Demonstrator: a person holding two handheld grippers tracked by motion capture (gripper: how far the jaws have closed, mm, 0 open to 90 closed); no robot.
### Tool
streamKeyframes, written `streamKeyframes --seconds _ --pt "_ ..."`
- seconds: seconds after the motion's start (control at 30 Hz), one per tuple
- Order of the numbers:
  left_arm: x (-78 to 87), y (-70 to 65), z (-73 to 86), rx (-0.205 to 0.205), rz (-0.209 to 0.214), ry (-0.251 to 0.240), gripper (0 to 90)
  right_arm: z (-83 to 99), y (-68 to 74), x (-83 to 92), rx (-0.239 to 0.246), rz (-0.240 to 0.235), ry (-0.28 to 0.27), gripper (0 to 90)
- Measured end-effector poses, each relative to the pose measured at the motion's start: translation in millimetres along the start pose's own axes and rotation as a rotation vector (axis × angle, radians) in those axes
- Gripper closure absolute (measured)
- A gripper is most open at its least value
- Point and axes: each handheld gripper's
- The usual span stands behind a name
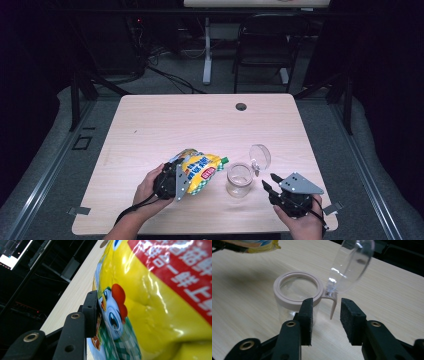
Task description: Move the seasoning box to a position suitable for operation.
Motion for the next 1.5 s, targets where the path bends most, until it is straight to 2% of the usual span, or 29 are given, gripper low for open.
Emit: streamKeyframes --seconds 0.1,0.3,0.53,0.97,1.17,1.5 --pt "-0.1 -0.8 -0.2 -0.004 0.002 -0.001 62.0 -1.8 7.4 -4.1 0.031 -0.014 0.031 65.9" --pt "-1.7 -0.8 0.1 -0.008 0.018 0.009 62.1 -4.1 13.7 -10.4 0.057 -0.040 0.011 68.1" --pt "-2.6 -3.5 -2.3 -0.028 0.004 0.004 62.0 -10.8 17.5 -15.5 0.086 -0.064 0.026 69.8" --pt "-5.5 -3.9 -4.0 -0.050 -0.012 0.008 62.1 -16.5 24.8 -26.7 0.125 -0.077 0.023 69.9" --pt "-6.7 -5.4 -5.5 -0.073 -0.022 0.008 62.1 -19.7 26.5 -30.8 0.151 -0.073 0.023 68.9" --pt "-7.7 -10.6 -12.8 -0.104 -0.031 -0.006 62.1 -26.9 28.1 -38.9 0.169 -0.079 0.008 69.0"
Point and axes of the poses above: each handheld gripper's, and its own axes: x roughly backward along the jaws, z roughly out of its underside, y roughly to its left, and after that the axes turned 15 degrees about -z, right-handed
